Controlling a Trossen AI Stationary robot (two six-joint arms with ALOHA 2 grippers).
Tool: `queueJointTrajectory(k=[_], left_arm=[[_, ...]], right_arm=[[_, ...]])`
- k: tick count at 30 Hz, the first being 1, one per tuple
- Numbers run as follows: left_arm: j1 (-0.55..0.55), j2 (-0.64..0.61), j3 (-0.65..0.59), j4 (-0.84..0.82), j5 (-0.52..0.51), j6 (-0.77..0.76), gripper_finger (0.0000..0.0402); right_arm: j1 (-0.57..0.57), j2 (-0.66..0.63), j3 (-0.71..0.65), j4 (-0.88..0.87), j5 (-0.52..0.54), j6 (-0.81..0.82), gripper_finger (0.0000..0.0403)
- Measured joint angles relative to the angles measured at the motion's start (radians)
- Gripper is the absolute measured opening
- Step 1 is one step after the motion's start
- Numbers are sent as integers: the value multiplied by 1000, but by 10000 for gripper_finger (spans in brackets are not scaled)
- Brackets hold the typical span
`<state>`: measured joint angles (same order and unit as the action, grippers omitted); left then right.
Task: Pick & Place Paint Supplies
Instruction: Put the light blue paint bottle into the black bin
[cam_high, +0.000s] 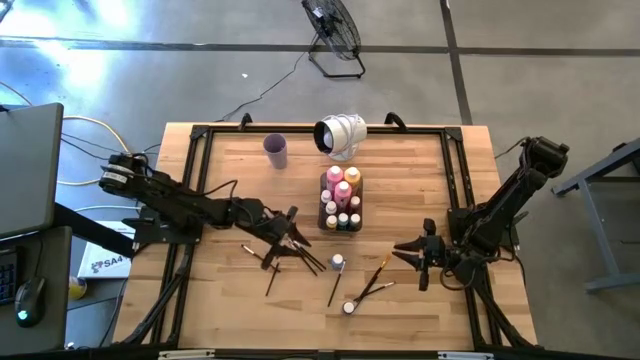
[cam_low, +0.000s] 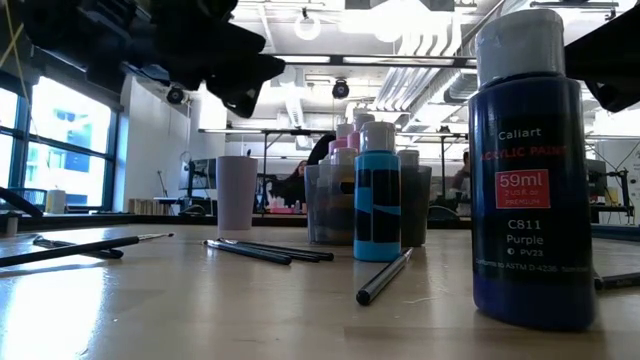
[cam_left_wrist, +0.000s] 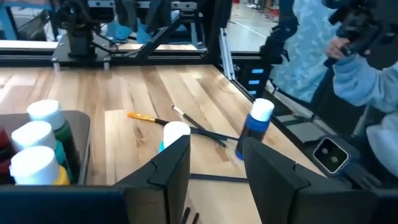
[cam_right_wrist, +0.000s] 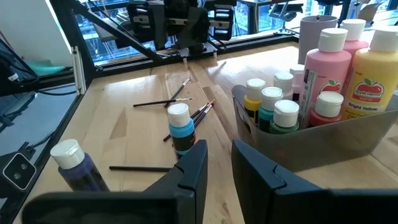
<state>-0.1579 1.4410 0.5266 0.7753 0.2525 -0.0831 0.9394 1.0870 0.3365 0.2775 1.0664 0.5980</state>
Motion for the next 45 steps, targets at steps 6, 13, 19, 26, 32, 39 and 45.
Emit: queueJointTrajectory(k=[6,13,19,26,32,39,45], left_arm=[[-74,0,0,-18,-189,39,147],[-182,1,0,-19,-476,52,147],[-189,3,0,-19,-513,-14,147],[-189,128,51,-8,-516,-37,147],[-189,252,173,-28,-513,27,147],[-189,316,250,-60,-509,26,147],[-189,329,252,-61,-509,18,147]], right_arm=[[0,0,0,-9,0,0,64],[0,0,0,-13,0,0,64],[0,0,0,-13,2,0,64],[0,0,0,-15,5,0,64],[0,0,0,-21,-2,5,64],[0,0,0,-26,-26,7,64],[0,0,0,-38,-26,8,64]])
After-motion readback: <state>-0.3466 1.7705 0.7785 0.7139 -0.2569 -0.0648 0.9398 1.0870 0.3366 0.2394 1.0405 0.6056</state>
